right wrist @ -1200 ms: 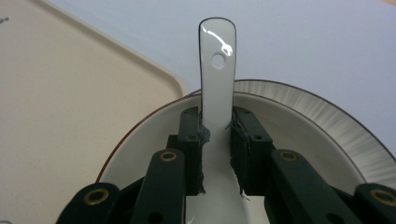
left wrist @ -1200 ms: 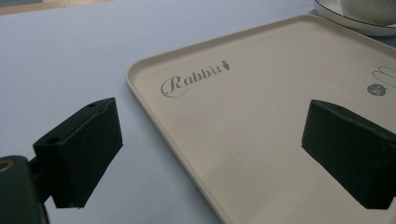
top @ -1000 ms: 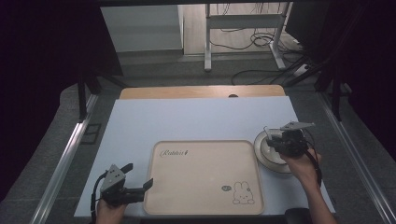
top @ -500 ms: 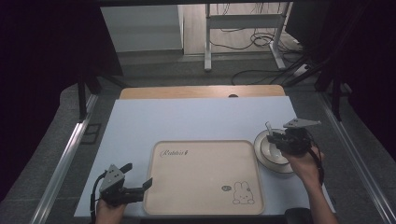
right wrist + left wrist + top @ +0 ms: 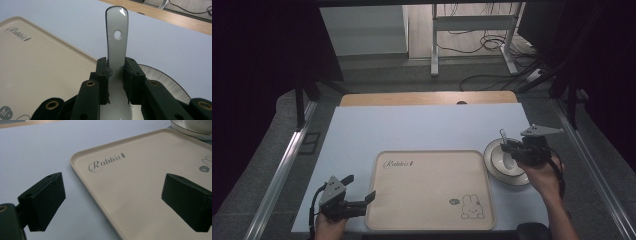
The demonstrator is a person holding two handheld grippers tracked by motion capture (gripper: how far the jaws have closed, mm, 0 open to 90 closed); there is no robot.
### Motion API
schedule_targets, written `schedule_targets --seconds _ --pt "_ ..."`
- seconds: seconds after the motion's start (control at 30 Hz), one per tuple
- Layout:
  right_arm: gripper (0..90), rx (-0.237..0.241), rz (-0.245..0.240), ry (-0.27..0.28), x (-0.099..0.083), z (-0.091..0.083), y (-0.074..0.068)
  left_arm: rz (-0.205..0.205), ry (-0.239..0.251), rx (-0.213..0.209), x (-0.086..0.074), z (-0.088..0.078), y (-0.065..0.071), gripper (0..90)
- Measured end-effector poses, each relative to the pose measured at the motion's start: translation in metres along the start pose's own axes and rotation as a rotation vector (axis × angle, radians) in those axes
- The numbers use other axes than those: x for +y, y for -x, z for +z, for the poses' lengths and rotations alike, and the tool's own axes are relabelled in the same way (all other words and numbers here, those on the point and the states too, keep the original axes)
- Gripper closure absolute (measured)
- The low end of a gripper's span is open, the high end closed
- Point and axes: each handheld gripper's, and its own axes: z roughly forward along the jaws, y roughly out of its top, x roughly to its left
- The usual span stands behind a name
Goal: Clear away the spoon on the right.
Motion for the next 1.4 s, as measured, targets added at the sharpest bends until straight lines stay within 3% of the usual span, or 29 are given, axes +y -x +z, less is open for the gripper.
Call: schedule_targets --seconds 0.7,1.07,1.4 --pt "75.5 0.047 -0.029 0.018 0.013 -0.033 -0.019 0.0 0.006 -0.001 0.0 0.0 0.0 4.8" --pt "75.5 0.096 -0.085 0.02 0.018 -0.047 -0.044 0.001 0.006 -0.003 0.001 0.0 0.001 4.8" --pt "75.5 0.154 -0.137 -0.007 0.009 -0.042 -0.072 -0.002 0.014 -0.005 0.001 -0.001 0.001 4.7"
